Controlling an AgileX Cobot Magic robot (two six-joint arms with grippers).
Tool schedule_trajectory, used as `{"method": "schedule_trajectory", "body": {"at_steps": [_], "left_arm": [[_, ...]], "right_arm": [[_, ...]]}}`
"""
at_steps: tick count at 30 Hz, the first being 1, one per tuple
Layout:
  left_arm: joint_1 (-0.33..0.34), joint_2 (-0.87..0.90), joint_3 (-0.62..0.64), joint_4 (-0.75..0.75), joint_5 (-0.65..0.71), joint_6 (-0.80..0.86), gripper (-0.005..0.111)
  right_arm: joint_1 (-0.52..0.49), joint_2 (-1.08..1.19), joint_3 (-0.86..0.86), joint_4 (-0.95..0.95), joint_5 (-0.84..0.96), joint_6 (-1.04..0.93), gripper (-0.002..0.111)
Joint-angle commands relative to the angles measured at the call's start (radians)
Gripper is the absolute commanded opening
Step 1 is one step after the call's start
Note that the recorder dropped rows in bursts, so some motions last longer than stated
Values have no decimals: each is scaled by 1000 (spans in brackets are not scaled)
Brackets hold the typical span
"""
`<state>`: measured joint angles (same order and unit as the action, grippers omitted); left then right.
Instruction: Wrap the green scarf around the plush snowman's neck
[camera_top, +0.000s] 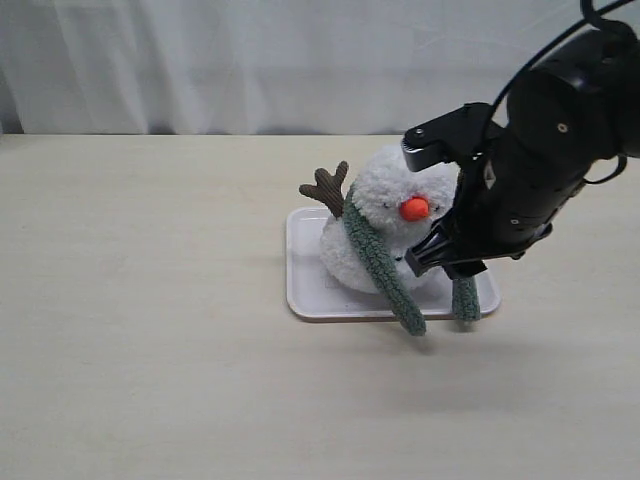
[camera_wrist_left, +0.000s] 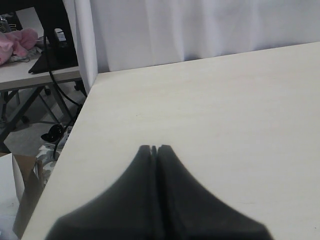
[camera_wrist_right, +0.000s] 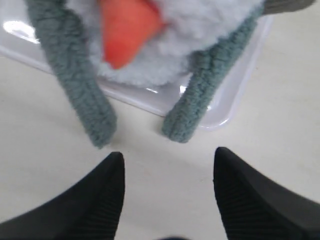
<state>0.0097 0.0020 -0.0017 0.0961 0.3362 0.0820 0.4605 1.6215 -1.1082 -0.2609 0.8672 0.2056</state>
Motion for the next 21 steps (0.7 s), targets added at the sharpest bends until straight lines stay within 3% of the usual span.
{"method": "schedule_trajectory", "body": {"at_steps": [1,13,21], "left_arm": [[1,-2,2,0,-13,0,0],[1,-2,2,-2,-13,0,0],[1,-2,2,-2,-13,0,0]], "right_arm": [[-86,14,105,27,-180,25,52],[-114,129,217,38,-547,-9,52],[-167,184,213,39,-577,11,52]]}}
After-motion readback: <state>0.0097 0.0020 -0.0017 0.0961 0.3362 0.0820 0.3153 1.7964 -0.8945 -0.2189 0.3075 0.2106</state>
